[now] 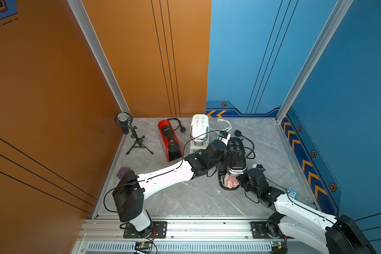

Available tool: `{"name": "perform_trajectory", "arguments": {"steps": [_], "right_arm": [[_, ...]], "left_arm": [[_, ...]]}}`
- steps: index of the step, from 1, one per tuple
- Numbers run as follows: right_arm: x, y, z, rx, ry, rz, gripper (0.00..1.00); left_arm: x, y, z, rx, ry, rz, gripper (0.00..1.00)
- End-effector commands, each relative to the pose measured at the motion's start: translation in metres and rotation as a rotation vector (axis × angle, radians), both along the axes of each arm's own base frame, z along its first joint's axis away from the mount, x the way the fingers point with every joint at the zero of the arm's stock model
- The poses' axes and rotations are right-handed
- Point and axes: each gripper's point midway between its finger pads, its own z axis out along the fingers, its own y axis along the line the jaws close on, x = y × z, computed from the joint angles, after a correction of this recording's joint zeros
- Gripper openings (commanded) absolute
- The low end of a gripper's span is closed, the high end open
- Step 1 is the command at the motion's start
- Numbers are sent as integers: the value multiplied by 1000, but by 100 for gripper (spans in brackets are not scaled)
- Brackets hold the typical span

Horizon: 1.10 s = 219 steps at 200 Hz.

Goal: Wipe the surface of a coffee machine
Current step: Wipe the dirt from the surface of the coffee machine.

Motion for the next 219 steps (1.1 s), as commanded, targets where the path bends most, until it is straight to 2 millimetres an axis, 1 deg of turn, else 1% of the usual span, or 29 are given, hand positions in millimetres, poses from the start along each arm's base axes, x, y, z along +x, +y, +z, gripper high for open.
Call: {"name": "perform_trajectory", "arguments": {"steps": [1,19,40,49,58,64,71,86,92,100,112,132,148,151,153,162,173,177,190,202,219], "right_arm": [[10,-25,-16,-127,21,-55,0],[12,-26,-15,-154,22,-42,0],[17,-40,-16,-175,23,-51,0],[21,-46,-13,-169,14,-48,0],[26,-48,-8,-147,-9,-28,0],[29,-47,-4,-135,-23,-7,0],[34,-41,4,-121,-51,41,0],[38,-22,19,-72,-100,147,0],[36,-15,23,-51,-115,180,0],[33,-12,23,-43,-117,195,0],[25,-11,18,-31,-107,194,0],[8,-12,18,15,-134,179,0],[-8,-15,24,52,-169,158,0],[-10,-16,28,60,-184,153,0],[-12,-16,27,60,-181,149,0],[-20,-20,37,72,-220,129,0],[-28,-26,43,83,-246,99,0],[-30,-28,44,91,-255,86,0],[-35,-36,41,98,-257,48,0],[-36,-37,38,123,-266,36,0],[-35,-34,42,170,-288,30,0]], "left_arm": [[-24,36,-101,304,193,-31,89],[-24,35,-101,300,195,-31,89],[-25,35,-103,300,200,-37,89],[-25,35,-104,302,202,-36,89],[-24,34,-104,301,205,-36,89],[-24,34,-103,297,205,-37,89],[-24,33,-104,296,207,-39,89],[-24,32,-101,289,204,-39,89],[-23,32,-100,289,202,-37,89],[-23,31,-98,283,200,-38,89],[-22,31,-96,282,199,-39,89],[-23,29,-96,279,198,-47,89],[-24,28,-95,276,199,-56,89],[-24,29,-95,276,199,-54,89],[-24,29,-94,276,199,-55,89],[-24,29,-95,277,199,-56,89],[-24,30,-95,278,199,-54,89],[-24,30,-95,278,199,-54,89],[-23,31,-95,279,199,-50,89],[-23,32,-95,277,197,-47,89],[-22,31,-94,271,198,-49,89]]}}
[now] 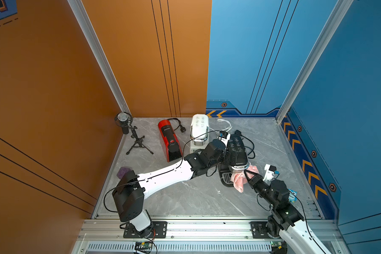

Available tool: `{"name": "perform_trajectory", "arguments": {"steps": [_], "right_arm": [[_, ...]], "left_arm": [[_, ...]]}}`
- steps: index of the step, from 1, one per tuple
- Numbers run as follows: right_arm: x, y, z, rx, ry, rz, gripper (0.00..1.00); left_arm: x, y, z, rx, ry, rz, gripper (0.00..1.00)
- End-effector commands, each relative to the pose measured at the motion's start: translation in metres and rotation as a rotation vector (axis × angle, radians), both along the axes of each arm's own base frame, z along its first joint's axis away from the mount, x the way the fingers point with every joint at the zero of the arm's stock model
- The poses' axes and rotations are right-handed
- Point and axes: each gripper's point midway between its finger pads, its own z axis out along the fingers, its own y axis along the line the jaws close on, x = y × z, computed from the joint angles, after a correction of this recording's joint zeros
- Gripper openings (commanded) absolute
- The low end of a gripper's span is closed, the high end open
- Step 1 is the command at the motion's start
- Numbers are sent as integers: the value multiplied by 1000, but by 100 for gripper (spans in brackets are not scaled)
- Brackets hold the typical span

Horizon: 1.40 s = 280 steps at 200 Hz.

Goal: Wipe the surface of a coffee machine
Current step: Wipe the dirt from the surface of the coffee machine.

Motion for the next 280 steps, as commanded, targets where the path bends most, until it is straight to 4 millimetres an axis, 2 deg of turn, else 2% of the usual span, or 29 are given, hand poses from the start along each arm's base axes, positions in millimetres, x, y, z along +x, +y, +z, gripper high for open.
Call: {"name": "perform_trajectory", "arguments": {"steps": [1,32,109,146,172,205,217,221,239,280], "right_arm": [[-4,-6,-25,33,87,-46,0],[-1,1,-28,9,98,-24,0],[12,35,8,17,-37,6,0],[7,35,20,34,-91,-16,0],[7,36,20,35,-75,-16,0],[11,51,18,31,-74,19,0],[14,55,22,28,-86,22,0],[11,63,24,28,-89,51,0],[8,76,32,41,-110,81,0],[9,84,36,16,-124,92,0]], "left_arm": [[-20,34,-92,292,174,-25,89],[-20,30,-93,289,180,-34,89],[-20,30,-90,281,180,-29,89],[-20,32,-91,281,181,-29,89],[-20,32,-91,279,184,-32,89],[-19,30,-89,272,185,-36,89],[-19,30,-90,272,187,-35,89],[-19,30,-90,272,186,-37,89],[-19,32,-90,274,184,-32,89],[-20,34,-92,272,192,-30,89]]}}
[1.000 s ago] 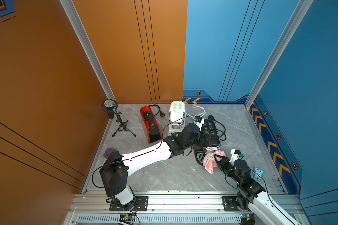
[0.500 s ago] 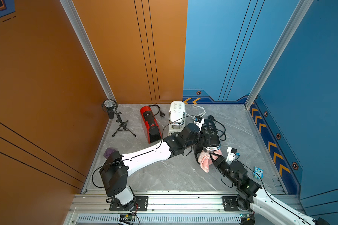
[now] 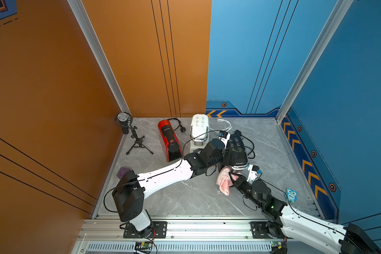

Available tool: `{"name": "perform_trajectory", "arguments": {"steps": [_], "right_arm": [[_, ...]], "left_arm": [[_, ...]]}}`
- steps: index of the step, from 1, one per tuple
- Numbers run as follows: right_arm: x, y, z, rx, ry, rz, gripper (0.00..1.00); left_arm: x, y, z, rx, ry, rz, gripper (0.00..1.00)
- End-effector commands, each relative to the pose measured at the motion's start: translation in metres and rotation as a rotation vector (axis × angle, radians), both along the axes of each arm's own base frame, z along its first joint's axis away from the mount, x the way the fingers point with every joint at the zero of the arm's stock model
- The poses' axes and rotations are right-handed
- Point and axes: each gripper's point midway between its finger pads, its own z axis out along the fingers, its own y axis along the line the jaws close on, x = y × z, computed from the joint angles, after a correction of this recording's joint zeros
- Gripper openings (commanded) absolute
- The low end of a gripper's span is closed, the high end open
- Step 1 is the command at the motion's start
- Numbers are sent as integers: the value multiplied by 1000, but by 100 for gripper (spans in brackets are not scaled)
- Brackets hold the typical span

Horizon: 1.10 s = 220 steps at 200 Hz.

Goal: Wipe the surface of a coffee machine
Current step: Wipe the dirt from the surface of the coffee machine.

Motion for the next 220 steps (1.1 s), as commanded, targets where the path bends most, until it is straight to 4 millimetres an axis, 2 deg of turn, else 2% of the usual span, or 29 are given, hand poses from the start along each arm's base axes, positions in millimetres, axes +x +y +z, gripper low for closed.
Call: {"name": "perform_trajectory", "arguments": {"steps": [1,51,82,100,135,155,158,172,192,220], "right_arm": [[12,6,41,55,-116,-23,0],[20,17,32,39,-100,-16,0],[22,13,33,26,-118,-33,0],[25,2,33,1,-121,-70,0],[24,-39,21,-58,-80,-193,0],[18,-54,16,-48,-62,-235,0],[21,-63,16,-46,-60,-270,0],[19,-76,11,-22,-52,-320,0],[17,-84,20,22,-79,-342,0],[18,-74,27,60,-94,-313,0]], "left_arm": [[-20,34,-92,282,177,-15,89],[-20,29,-92,271,182,-21,89],[-20,32,-91,273,176,-16,89],[-19,34,-93,279,176,-12,89],[-18,36,-92,276,178,-9,89],[-18,36,-94,278,182,-9,89],[-18,36,-94,276,182,-8,89],[-17,36,-93,275,183,-10,89],[-18,36,-94,277,182,-12,89],[-18,37,-93,275,183,-14,89]]}}
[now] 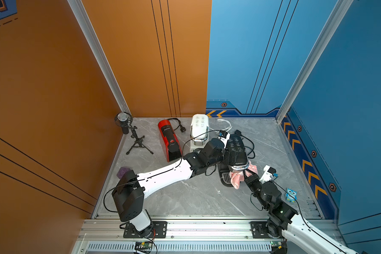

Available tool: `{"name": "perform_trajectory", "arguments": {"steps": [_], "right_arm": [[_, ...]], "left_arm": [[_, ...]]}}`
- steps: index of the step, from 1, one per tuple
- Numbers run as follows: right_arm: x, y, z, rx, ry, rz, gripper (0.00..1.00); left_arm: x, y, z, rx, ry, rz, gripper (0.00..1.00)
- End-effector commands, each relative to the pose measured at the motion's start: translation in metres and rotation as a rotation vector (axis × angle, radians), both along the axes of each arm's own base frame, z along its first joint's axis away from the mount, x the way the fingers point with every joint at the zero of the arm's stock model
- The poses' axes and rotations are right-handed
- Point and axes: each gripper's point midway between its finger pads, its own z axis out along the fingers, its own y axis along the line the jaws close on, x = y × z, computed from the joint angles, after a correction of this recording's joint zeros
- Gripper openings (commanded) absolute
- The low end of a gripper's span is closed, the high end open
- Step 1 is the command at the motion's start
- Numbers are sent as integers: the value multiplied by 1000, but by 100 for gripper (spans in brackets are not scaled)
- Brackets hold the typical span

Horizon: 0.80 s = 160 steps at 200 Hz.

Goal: Wipe the surface of a coffee machine
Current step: Wipe the dirt from the surface of the coffee machine.

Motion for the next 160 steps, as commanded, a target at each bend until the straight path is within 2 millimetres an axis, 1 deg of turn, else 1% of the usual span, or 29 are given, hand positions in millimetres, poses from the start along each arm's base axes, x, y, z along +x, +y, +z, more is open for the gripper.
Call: {"name": "perform_trajectory", "arguments": {"steps": [1,20,22,25,46,66,87,109,135,160], "right_arm": [[4,2,12,59,-36,-15,0],[8,17,12,50,-29,16,0],[6,24,12,50,-28,39,0],[5,29,12,49,-30,53,0],[7,51,12,30,-29,106,0],[7,65,11,14,-26,129,0],[8,74,10,15,-31,146,0],[8,64,8,10,-24,111,0],[8,42,6,-49,12,57,0],[6,15,-10,-62,65,-13,0]], "left_arm": [[-18,36,-92,283,169,-10,89],[-17,34,-93,279,173,-11,89],[-17,34,-92,278,173,-11,89],[-17,34,-92,278,173,-11,89],[-17,32,-91,270,176,-15,89],[-18,31,-92,269,179,-19,88],[-18,31,-94,268,183,-20,89],[-19,32,-94,269,184,-21,88],[-19,35,-95,274,181,-19,88],[-16,41,-96,274,184,-2,88]]}}
